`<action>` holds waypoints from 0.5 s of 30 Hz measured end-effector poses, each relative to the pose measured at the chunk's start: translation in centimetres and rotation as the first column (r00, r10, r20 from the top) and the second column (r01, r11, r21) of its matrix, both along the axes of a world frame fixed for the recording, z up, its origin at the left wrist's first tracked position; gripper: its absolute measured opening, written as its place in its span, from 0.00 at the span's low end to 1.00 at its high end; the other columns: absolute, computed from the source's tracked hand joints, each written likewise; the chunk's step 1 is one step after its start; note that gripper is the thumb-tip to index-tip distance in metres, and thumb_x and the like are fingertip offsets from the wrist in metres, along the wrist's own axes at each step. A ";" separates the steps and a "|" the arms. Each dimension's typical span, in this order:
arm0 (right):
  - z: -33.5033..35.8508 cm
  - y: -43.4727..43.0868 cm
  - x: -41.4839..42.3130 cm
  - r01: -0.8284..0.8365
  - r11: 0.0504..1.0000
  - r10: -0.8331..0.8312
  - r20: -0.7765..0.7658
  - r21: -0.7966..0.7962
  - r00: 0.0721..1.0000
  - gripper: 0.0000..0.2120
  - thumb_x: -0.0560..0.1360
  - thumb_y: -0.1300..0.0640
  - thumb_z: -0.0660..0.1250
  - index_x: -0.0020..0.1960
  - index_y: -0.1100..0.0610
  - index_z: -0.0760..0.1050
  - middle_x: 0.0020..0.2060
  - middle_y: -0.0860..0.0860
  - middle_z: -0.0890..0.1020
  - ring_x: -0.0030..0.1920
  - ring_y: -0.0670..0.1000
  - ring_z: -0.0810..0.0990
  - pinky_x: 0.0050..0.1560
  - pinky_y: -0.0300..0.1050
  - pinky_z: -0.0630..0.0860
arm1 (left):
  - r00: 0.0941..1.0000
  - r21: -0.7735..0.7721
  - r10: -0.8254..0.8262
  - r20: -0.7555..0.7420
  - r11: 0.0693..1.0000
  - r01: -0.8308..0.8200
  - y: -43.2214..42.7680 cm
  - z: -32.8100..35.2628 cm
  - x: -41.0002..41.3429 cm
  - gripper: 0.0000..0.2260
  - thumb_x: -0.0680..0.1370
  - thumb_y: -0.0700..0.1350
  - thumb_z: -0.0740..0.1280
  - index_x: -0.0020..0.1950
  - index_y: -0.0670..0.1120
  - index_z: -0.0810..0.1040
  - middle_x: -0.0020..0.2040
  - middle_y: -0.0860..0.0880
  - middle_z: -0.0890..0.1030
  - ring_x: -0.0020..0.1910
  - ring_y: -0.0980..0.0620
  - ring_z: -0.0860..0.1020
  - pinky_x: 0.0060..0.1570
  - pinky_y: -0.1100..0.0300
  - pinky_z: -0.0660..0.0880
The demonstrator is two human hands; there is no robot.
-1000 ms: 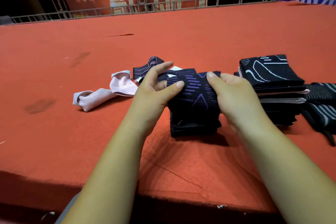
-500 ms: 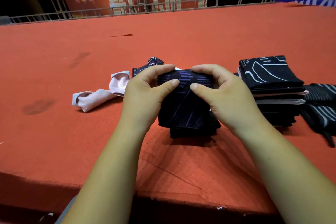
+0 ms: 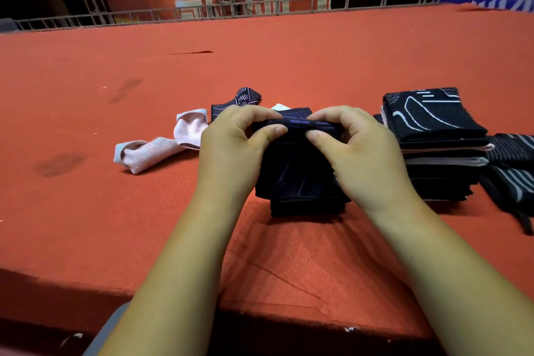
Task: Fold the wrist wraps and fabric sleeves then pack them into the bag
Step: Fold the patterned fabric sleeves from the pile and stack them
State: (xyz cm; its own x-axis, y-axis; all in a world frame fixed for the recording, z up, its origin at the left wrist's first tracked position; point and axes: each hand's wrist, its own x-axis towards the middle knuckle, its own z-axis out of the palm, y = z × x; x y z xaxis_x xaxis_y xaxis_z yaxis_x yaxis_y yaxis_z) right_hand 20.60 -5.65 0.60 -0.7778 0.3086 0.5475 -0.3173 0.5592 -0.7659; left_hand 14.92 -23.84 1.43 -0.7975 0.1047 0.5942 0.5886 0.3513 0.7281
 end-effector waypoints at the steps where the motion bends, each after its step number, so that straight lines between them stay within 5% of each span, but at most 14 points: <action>1: -0.1 0.1 0.0 0.014 1.000 -0.014 0.002 0.027 1.000 0.08 0.79 0.55 0.76 0.55 0.44 0.85 0.50 0.42 0.82 0.53 0.40 0.81 0.57 0.34 0.74 | 1.000 -0.033 0.015 -0.023 0.999 -0.015 0.1 -0.1 -0.1 0.06 0.77 0.46 0.77 0.54 0.54 0.88 0.51 0.55 0.83 0.54 0.58 0.81 0.60 0.54 0.77; 7: 0.0 0.8 -0.2 0.062 0.998 -0.064 0.086 0.031 0.994 0.06 0.82 0.44 0.72 0.50 0.46 0.82 0.53 0.45 0.78 0.52 0.41 0.78 0.55 0.30 0.70 | 1.000 -0.179 0.025 -0.008 0.984 -0.026 0.0 -0.3 -0.8 0.04 0.80 0.54 0.71 0.51 0.55 0.80 0.53 0.53 0.75 0.56 0.51 0.76 0.60 0.51 0.74; 11: -0.2 0.8 -0.3 0.015 0.992 0.010 0.204 -0.124 0.979 0.13 0.85 0.39 0.65 0.53 0.48 0.80 0.45 0.43 0.85 0.46 0.42 0.83 0.49 0.44 0.76 | 0.979 -0.098 -0.077 0.189 0.990 0.097 0.5 -0.5 -0.5 0.08 0.85 0.52 0.68 0.50 0.50 0.77 0.40 0.59 0.79 0.39 0.66 0.74 0.40 0.67 0.68; 15: -1.3 0.6 -0.9 0.096 0.994 -0.081 0.227 -0.057 0.971 0.13 0.86 0.41 0.62 0.56 0.49 0.78 0.44 0.44 0.83 0.48 0.44 0.81 0.45 0.39 0.72 | 0.933 0.101 -0.111 0.343 0.992 0.081 1.7 -1.2 -0.9 0.10 0.82 0.56 0.72 0.50 0.50 0.82 0.45 0.51 0.86 0.41 0.59 0.80 0.45 0.56 0.76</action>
